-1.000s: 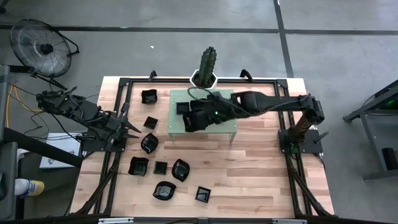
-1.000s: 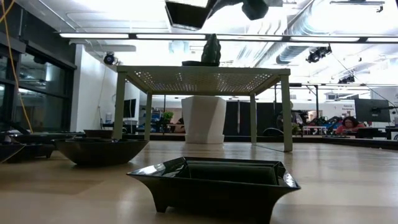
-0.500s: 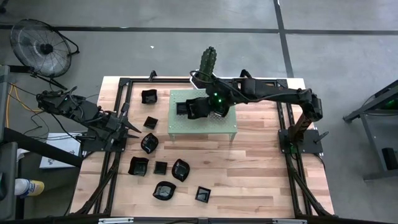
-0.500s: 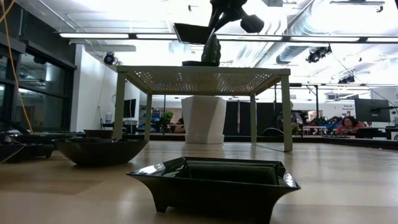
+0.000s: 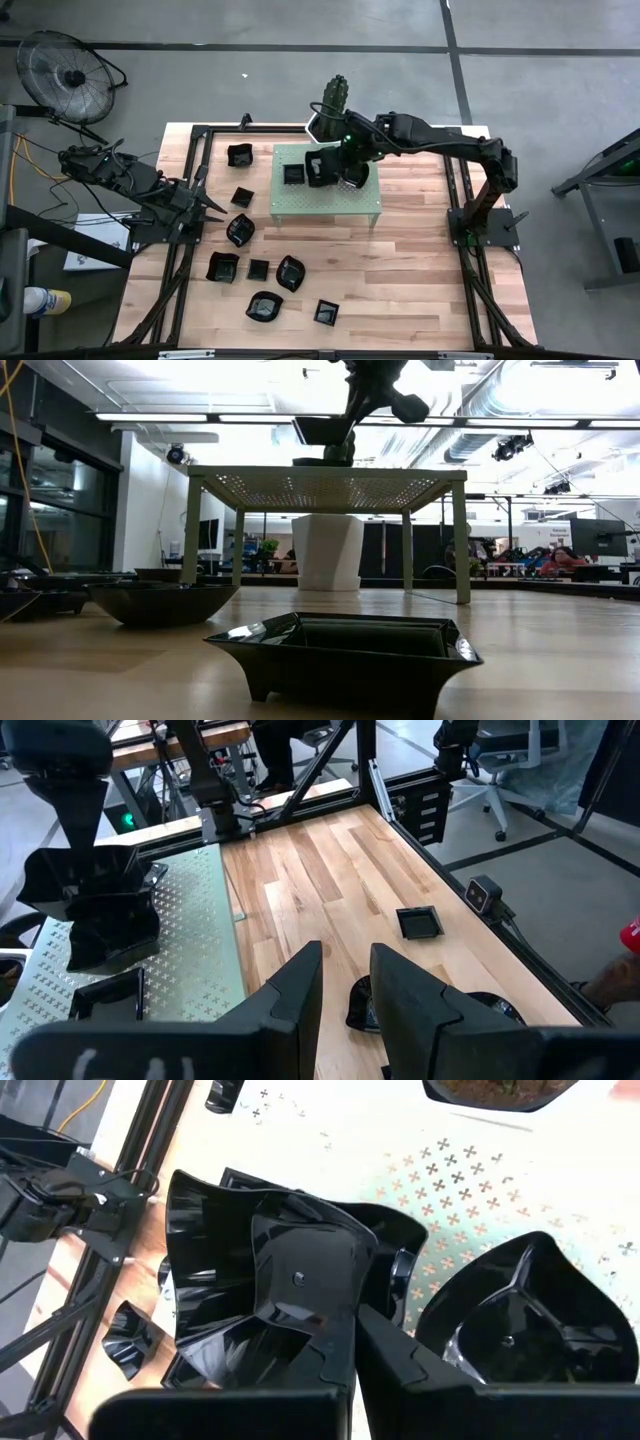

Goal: Pick & Place Mini shaped plates
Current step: Stack the distorted square plate on top of the distorted square plates on the shelf

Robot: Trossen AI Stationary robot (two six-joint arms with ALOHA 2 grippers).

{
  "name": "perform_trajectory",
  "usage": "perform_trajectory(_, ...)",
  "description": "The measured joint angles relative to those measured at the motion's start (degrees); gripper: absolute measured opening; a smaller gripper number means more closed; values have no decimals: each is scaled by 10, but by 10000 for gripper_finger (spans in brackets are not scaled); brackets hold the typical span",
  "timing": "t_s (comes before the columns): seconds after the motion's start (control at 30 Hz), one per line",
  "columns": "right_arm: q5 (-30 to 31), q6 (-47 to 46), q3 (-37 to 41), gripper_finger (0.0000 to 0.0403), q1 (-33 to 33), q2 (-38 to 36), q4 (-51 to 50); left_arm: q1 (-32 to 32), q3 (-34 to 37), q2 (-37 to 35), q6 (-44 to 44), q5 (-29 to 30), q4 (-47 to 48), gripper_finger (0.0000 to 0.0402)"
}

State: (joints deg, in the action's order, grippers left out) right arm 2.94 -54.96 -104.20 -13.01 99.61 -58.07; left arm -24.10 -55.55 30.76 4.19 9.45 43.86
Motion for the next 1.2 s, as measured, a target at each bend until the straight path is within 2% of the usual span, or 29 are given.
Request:
perform_trajectory(0.57,-59,2,1,0,-13,18,16,0,0,0,2,1,0,85)
perform_trajectory(1.2,-67,-1,15,0,-25,28,29,0,0,0,1,2,0,85)
